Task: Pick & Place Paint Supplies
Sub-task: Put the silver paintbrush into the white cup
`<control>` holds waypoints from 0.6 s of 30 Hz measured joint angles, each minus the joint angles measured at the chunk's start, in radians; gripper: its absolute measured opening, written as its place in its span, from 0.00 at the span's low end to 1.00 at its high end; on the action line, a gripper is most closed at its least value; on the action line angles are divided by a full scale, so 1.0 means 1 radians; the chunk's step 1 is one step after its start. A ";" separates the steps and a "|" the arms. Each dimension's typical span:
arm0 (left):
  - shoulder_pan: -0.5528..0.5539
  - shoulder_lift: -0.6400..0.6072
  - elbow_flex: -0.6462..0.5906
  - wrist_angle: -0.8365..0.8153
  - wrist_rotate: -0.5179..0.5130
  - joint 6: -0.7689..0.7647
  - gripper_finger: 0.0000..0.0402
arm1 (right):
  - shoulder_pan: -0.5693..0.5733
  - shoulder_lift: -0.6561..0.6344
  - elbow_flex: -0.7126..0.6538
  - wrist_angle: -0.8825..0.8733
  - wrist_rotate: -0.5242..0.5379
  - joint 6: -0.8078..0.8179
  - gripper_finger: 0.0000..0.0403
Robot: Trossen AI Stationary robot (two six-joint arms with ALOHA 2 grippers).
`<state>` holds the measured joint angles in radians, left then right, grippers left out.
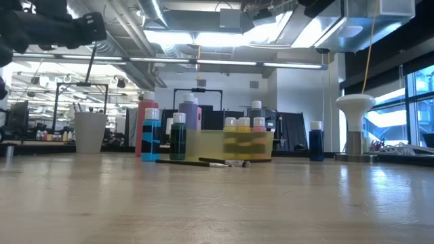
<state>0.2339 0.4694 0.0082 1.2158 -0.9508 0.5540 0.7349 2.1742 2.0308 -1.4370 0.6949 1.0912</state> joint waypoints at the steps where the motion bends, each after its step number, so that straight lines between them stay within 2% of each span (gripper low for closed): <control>1: 0.027 0.000 0.000 -0.003 0.001 -0.012 0.01 | 0.000 0.000 0.000 0.001 0.000 0.000 0.58; 4: 0.107 0.000 0.000 -0.055 0.024 -0.078 0.01 | 0.000 0.000 0.000 0.001 0.000 0.000 0.58; 8: 0.204 0.011 0.000 -0.176 0.146 -0.210 0.01 | -0.001 0.000 0.000 0.006 0.000 0.000 0.58; 14: 0.389 0.077 0.000 -0.202 0.149 -0.384 0.01 | -0.004 0.000 0.000 0.017 0.000 0.000 0.58; 18: 0.494 0.119 0.000 -0.201 0.309 -0.445 0.01 | -0.004 0.000 0.000 0.027 0.000 -0.001 0.58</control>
<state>0.7282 0.5889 0.0082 1.0144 -0.6417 0.1094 0.7311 2.1742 2.0308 -1.4097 0.6949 1.0904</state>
